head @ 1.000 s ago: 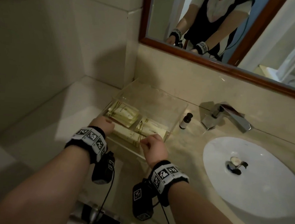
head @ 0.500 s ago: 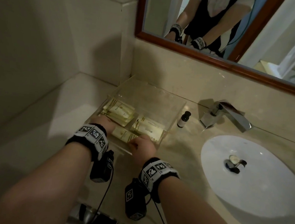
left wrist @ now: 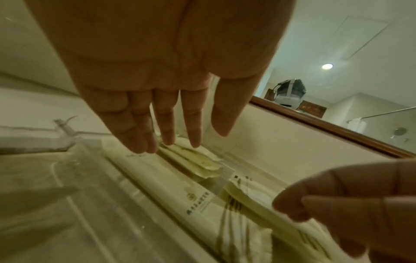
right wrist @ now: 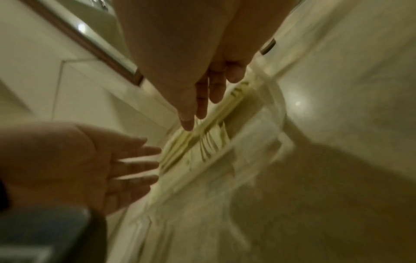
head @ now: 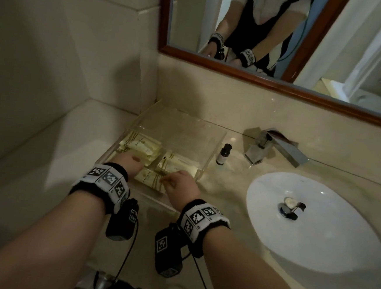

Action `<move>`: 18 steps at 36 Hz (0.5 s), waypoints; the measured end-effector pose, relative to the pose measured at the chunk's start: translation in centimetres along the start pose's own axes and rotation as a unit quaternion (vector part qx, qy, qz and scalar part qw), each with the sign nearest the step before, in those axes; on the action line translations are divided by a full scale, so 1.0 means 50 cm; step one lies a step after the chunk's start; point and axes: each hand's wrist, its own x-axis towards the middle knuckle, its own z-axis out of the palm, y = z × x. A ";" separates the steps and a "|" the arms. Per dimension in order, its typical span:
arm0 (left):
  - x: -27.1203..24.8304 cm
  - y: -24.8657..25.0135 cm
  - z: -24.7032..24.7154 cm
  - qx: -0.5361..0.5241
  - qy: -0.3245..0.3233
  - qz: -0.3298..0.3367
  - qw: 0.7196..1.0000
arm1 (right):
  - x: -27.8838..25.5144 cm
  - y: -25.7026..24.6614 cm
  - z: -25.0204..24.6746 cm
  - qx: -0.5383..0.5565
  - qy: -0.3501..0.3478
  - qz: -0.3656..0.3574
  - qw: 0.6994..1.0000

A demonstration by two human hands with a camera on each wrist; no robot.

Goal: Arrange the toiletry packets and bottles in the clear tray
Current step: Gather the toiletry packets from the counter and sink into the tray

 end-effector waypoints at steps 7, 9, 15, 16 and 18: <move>-0.041 0.078 0.030 -0.036 0.000 0.062 0.997 | -0.035 0.050 -0.105 0.059 0.114 0.001 0.992; -0.053 0.113 0.044 -0.048 -0.003 0.085 0.995 | -0.054 0.078 -0.142 0.064 0.144 0.001 0.988; -0.091 0.252 0.109 -0.098 -0.033 0.155 0.982 | -0.120 0.179 -0.255 0.092 0.233 0.055 0.966; -0.099 0.282 0.126 -0.101 -0.038 0.169 0.980 | -0.135 0.203 -0.274 0.096 0.251 0.070 0.961; -0.116 0.330 0.150 -0.104 -0.043 0.193 0.975 | -0.161 0.239 -0.304 0.104 0.276 0.090 0.951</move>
